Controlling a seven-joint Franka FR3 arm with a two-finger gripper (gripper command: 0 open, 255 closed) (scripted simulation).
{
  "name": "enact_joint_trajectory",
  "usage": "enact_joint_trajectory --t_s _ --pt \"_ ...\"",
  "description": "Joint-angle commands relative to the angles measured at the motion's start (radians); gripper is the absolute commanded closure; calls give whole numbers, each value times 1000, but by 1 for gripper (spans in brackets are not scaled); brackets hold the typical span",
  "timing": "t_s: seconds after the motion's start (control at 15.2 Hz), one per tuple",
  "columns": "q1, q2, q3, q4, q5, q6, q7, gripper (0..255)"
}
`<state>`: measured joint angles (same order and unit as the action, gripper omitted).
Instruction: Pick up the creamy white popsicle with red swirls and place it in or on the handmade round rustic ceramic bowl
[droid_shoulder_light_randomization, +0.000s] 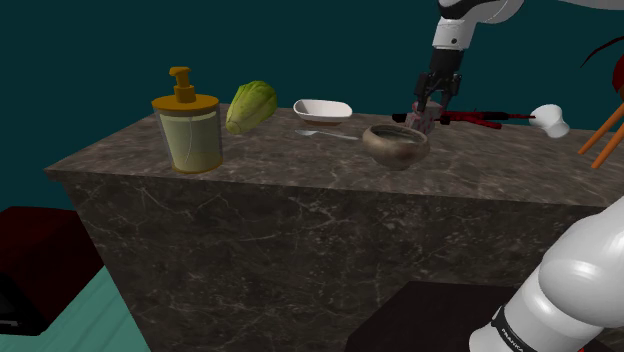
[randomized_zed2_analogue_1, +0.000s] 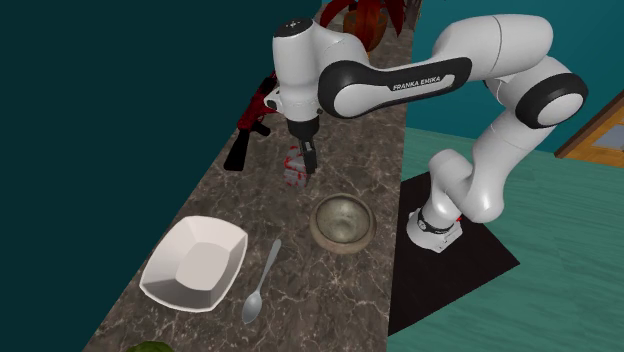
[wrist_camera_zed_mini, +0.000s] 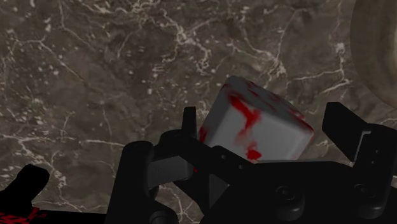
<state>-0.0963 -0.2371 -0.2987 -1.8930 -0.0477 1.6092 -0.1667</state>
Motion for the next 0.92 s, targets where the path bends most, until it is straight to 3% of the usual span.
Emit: enact_joint_trajectory --t_s 0.0,0.59,0.86 --pt "0 0 0 0 0 0 0 255" --pt "0 0 0 0 0 0 0 255" --pt "1 10 0 64 3 -54 -2 255"
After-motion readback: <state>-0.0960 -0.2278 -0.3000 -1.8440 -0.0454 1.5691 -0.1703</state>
